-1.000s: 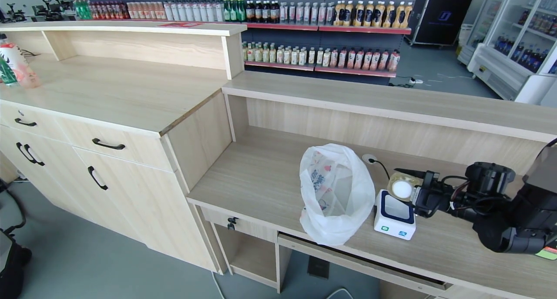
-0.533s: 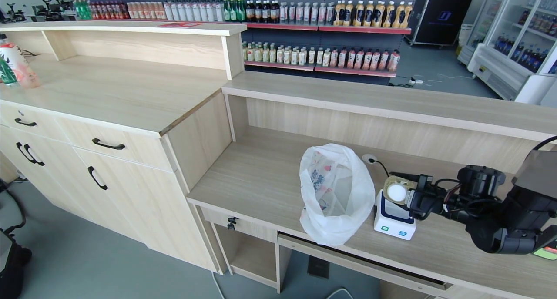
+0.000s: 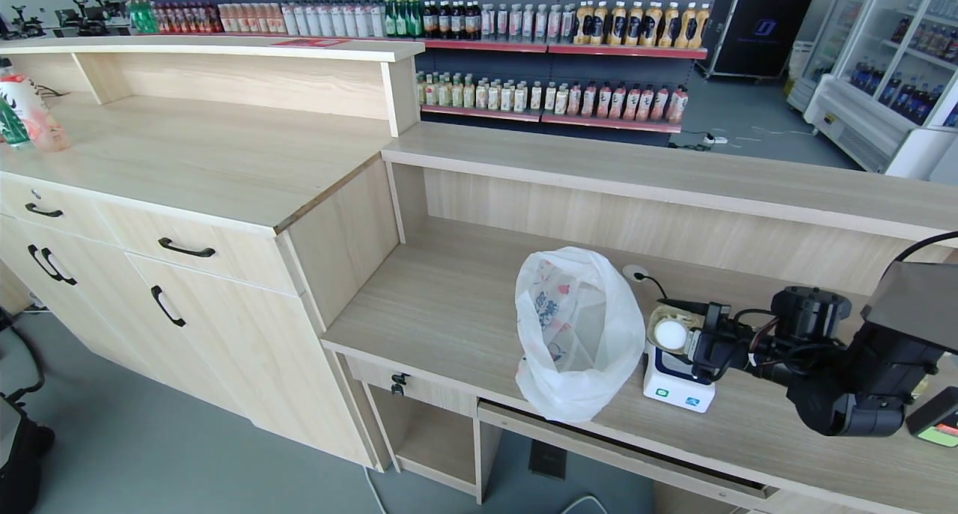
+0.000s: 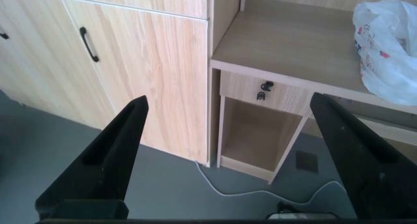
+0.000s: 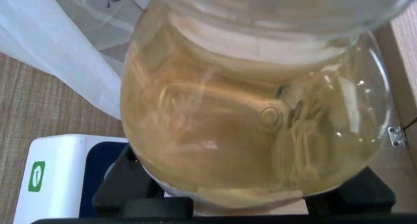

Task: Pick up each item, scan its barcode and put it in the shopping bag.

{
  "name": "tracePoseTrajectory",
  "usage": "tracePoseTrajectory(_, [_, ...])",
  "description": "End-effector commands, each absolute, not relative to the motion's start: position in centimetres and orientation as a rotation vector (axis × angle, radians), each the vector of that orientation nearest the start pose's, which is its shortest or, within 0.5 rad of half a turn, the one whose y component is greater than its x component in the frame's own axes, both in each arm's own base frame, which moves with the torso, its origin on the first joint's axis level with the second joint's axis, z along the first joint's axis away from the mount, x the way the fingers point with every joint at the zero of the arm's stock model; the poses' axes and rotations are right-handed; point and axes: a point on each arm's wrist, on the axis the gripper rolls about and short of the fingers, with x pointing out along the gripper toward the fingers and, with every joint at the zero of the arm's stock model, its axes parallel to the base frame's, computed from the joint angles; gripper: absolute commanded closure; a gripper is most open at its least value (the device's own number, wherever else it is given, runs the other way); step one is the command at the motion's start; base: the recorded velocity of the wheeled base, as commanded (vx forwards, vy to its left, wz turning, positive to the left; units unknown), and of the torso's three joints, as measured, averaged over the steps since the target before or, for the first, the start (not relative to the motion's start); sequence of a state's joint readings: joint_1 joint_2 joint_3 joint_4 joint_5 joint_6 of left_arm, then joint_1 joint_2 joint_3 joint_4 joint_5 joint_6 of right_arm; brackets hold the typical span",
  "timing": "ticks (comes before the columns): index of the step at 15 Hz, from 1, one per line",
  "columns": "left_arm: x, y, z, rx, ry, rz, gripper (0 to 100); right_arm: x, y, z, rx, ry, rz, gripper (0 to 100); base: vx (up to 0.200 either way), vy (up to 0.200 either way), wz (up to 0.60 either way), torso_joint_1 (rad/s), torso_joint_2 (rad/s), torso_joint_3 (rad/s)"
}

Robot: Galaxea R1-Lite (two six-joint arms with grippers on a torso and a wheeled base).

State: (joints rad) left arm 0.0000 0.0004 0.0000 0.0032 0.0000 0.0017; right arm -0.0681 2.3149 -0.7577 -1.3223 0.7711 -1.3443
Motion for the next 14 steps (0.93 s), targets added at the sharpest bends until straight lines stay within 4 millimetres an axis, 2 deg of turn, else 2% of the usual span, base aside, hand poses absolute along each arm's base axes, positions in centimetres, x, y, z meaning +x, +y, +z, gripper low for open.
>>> tracePoseTrajectory(1, [-2.3, 0.0, 7.5, 0.002, 0.003, 0.000, 0, 37.6, -0.7, 2.3, -1.182, -0.284, 0.736, 100, 0.000, 0.000, 0.00, 0.000, 0.00, 0.000])
tracePoseTrajectory(5, [-2.3, 0.0, 7.5, 0.002, 0.003, 0.000, 0, 37.6, -0.6, 2.6, -1.185, -0.295, 0.729, 100, 0.000, 0.000, 0.00, 0.000, 0.00, 0.000])
tracePoseTrajectory(8, [-2.3, 0.0, 7.5, 0.002, 0.003, 0.000, 0, 36.8, -1.2, 8.8, -1.070, -0.344, 0.640, 100, 0.000, 0.000, 0.00, 0.000, 0.00, 0.000])
tracePoseTrajectory(9, [-2.3, 0.0, 7.5, 0.002, 0.003, 0.000, 0, 35.0, -2.3, 12.6, -0.971, -0.331, 0.575, 100, 0.000, 0.000, 0.00, 0.000, 0.00, 0.000])
tracePoseTrajectory(11, [-2.3, 0.0, 7.5, 0.002, 0.003, 0.000, 0, 31.2, -3.5, 17.0, -0.821, -0.227, 0.480, 100, 0.000, 0.000, 0.00, 0.000, 0.00, 0.000])
tracePoseTrajectory(12, [-2.3, 0.0, 7.5, 0.002, 0.003, 0.000, 0, 30.6, -4.1, 17.6, -0.800, -0.197, 0.444, 100, 0.000, 0.000, 0.00, 0.000, 0.00, 0.000])
tracePoseTrajectory(13, [-2.3, 0.0, 7.5, 0.002, 0.003, 0.000, 0, 29.7, -5.4, 18.3, -0.783, -0.113, 0.337, 100, 0.000, 0.000, 0.00, 0.000, 0.00, 0.000])
tracePoseTrajectory(14, [-2.3, 0.0, 7.5, 0.002, 0.003, 0.000, 0, 29.2, -6.0, 18.3, -0.775, -0.059, 0.289, 100, 0.000, 0.000, 0.00, 0.000, 0.00, 0.000])
